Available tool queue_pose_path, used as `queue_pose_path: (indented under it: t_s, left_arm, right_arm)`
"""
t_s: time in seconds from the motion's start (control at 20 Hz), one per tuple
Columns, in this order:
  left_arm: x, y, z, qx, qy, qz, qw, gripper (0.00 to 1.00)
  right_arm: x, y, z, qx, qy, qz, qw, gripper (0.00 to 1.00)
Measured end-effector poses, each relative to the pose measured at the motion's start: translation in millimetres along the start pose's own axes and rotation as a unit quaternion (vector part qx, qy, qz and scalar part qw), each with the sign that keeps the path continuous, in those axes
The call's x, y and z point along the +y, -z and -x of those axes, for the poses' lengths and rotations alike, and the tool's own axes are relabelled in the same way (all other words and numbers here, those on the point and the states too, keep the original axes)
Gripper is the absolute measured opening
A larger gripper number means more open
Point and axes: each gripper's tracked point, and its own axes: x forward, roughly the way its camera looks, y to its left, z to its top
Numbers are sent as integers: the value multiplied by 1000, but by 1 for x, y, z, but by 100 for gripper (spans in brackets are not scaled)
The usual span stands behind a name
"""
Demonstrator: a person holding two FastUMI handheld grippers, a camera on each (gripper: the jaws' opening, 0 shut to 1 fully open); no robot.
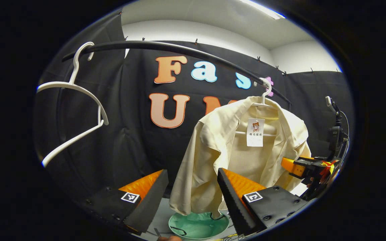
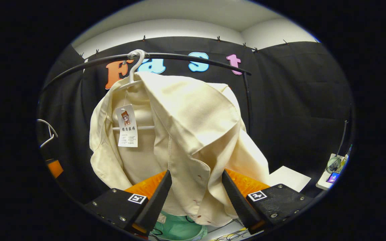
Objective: Grasp the clothes on the hanger with both hands and then place them into the laundry hamper below.
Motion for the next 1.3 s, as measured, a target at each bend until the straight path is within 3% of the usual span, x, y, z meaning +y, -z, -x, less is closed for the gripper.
queue_pose_path:
  t_s: [0.35,0.75,0.85,0.9,1.1,1.3]
  left_arm:
    - [0,6,-2,9,-4,1,1000,97]
    - [11,18,-3,20,-23,4,1000,97]
    - [15,17,-4,21,-25,3,999,94]
    - [17,17,-6,22,-27,3,999,97]
    - [17,22,-10,28,-27,9,999,97]
    - [5,23,-19,29,-9,18,999,97]
  right_arm:
    - [13,-3,-42,6,-14,5,1000,94]
    - [23,-9,-79,-2,-9,33,999,84]
    - [21,-11,-84,-4,-14,28,999,74]
    - [19,-12,-86,-6,-14,24,1000,61]
    - [14,-13,-82,-6,-21,-3,1000,25]
    - [13,-11,-69,-1,-24,-10,1000,7]
